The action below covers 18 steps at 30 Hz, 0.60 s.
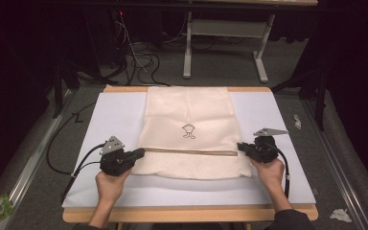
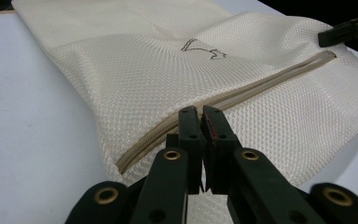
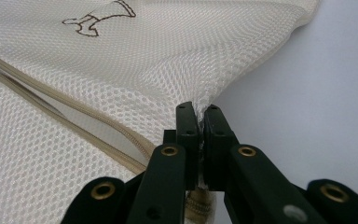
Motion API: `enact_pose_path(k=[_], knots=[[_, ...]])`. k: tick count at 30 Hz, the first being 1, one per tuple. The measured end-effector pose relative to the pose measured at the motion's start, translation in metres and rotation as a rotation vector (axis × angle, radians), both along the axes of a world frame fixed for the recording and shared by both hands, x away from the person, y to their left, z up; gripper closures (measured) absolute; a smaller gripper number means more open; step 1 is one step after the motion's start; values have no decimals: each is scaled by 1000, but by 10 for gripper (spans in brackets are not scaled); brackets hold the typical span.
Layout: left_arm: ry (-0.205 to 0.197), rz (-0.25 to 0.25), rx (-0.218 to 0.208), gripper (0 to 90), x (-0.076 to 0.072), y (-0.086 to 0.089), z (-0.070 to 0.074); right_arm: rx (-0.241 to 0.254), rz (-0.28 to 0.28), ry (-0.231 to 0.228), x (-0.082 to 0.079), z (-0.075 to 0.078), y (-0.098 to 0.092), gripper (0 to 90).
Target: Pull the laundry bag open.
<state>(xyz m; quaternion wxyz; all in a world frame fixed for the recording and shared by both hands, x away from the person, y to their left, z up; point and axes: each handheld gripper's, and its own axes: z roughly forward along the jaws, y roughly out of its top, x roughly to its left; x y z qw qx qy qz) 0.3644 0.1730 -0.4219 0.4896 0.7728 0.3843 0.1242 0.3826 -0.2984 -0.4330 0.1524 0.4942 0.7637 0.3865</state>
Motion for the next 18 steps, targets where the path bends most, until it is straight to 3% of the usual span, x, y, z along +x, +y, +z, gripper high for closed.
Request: enact_pose_path(k=[18], knots=[[2, 19, -11, 874, -4, 11, -3, -8, 1, 7, 2, 1, 2, 882]])
